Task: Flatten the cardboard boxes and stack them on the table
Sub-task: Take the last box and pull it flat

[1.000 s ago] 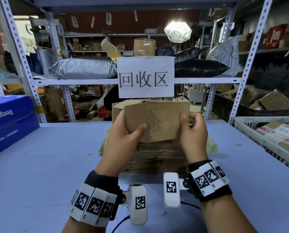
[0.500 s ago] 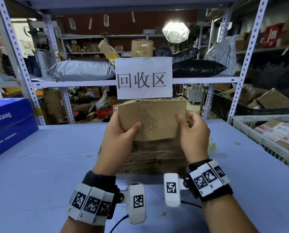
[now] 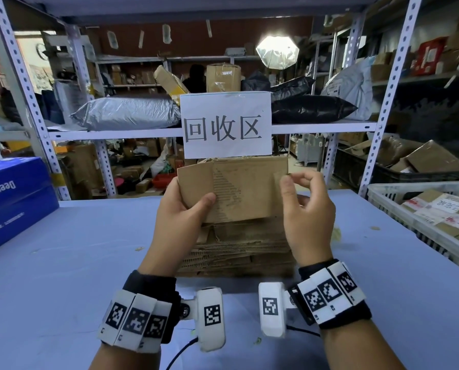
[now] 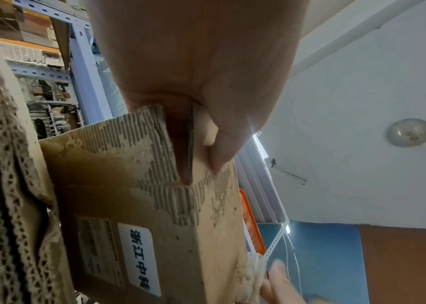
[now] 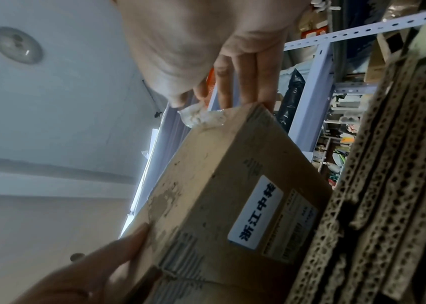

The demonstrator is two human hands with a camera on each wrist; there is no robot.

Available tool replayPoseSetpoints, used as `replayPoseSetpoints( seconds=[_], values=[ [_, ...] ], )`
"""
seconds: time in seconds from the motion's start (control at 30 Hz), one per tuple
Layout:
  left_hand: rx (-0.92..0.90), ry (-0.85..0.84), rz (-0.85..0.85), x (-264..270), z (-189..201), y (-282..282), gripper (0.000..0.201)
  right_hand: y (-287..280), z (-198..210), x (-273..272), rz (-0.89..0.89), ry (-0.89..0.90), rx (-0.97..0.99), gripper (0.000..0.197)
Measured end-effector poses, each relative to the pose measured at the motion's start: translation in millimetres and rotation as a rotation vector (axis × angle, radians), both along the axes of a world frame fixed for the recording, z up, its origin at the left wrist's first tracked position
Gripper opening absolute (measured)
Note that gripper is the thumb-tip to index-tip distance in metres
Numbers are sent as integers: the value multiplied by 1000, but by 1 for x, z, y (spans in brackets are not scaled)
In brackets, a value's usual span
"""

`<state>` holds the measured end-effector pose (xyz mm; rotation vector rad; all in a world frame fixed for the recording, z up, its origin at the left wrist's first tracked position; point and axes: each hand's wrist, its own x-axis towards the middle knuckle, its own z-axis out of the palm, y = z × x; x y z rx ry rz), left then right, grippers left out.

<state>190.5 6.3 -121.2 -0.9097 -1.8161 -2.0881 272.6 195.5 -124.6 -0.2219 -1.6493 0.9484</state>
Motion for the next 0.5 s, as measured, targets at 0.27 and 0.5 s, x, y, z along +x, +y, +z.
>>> replayPoseSetpoints(
  seconds=[0.27, 0.5],
  values=[
    [-42, -27, -37, 2, 2, -3, 33, 8, -5, -5, -129, -152, 124, 27],
    [-21, -4, 45, -7, 11, -13, 28, 22, 2, -2, 297, -49, -351, 22]
  ],
)
